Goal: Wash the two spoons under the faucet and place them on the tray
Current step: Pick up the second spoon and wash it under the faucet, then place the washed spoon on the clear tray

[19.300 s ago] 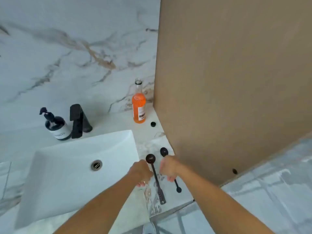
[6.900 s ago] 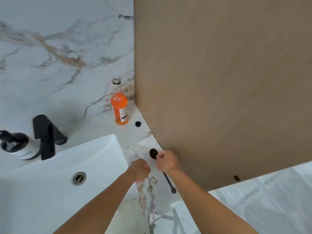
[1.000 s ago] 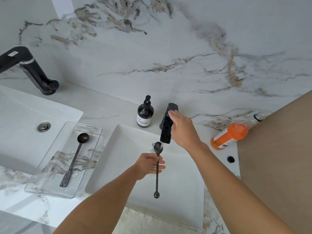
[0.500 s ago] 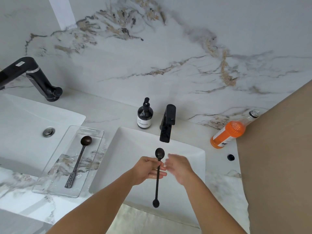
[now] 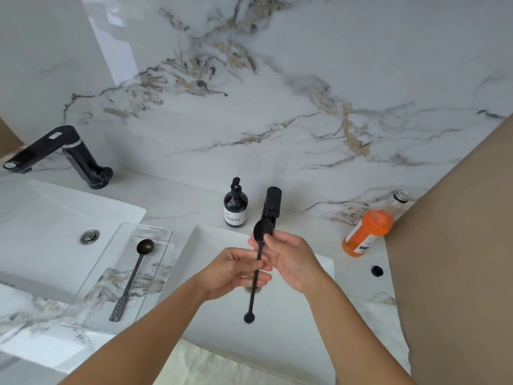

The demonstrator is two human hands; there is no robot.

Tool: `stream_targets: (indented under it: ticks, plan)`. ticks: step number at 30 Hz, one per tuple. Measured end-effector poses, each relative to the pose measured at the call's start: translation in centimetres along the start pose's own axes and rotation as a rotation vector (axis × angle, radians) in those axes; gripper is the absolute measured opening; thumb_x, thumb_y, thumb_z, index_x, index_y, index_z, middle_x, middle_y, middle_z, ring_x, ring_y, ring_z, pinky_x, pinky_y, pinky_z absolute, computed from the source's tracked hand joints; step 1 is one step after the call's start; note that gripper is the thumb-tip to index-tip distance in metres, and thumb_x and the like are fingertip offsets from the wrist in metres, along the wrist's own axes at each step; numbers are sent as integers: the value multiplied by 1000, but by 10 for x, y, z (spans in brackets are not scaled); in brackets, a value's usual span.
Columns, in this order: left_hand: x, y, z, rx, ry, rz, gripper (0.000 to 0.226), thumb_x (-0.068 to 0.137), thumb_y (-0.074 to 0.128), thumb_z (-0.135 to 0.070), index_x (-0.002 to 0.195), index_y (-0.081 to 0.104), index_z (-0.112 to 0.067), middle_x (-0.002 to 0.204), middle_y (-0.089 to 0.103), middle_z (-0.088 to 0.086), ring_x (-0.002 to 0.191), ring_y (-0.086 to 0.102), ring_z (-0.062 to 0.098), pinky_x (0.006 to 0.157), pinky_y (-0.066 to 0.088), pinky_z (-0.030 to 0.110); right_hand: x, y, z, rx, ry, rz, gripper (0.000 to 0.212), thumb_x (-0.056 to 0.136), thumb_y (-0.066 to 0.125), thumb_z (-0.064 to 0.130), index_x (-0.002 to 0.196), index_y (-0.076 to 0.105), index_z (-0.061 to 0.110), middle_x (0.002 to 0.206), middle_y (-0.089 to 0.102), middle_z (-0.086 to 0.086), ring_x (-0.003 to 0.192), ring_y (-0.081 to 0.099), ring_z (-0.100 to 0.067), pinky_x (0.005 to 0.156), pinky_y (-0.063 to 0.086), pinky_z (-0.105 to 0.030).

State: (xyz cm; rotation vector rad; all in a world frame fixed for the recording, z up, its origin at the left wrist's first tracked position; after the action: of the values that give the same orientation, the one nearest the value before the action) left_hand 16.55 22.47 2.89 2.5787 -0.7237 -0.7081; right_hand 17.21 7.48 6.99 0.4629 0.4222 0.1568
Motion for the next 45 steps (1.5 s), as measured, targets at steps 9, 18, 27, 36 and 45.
stream_targets:
  ticks: [9,18,27,36,45]
  plan:
    - [-7,32,-43,144,142,51,22,84,77,-25,101,80,-10,101,79,13,94,76,30,86,57,29,-32,34,94,-40,-363,154,20,91,65,7,109,74,6,109,76,-16,110,70,-33,90,57,-32]
    - [3,68,-57,459,359,-17,18,95,63,-5,92,80,-12,92,78,9,82,74,20,80,59,30,-61,11,98,-503,-448,-81,15,79,79,5,90,80,16,91,81,-5,90,77,-22,82,61,-32]
    - [10,80,-48,647,536,-163,15,90,70,-10,93,79,1,89,79,11,81,74,28,84,59,46,-79,2,90,-550,-482,-139,22,79,78,1,84,80,23,83,81,-1,78,77,-19,67,62,-31]
    - [-24,50,-17,496,331,-249,19,86,71,-15,84,77,3,78,75,19,70,68,23,79,59,41,-64,10,48,-548,-335,-125,24,74,82,1,72,81,25,85,81,-5,74,76,-12,64,58,-18]
    - [-100,-85,5,367,161,-540,15,84,77,-6,86,73,9,69,73,7,70,76,20,68,64,35,19,110,-60,-748,-54,-102,12,70,84,15,67,79,26,70,79,1,67,77,-16,70,61,-29]
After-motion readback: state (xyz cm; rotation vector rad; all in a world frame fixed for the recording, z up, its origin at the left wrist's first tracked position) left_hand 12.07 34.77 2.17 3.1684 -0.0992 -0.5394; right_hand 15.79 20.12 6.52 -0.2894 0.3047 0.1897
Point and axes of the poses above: each hand's wrist, its own x-axis towards the middle knuckle, its own y-axis out of the palm, z = x × y, the point moved 3 cm from there along x, towards the middle knuckle
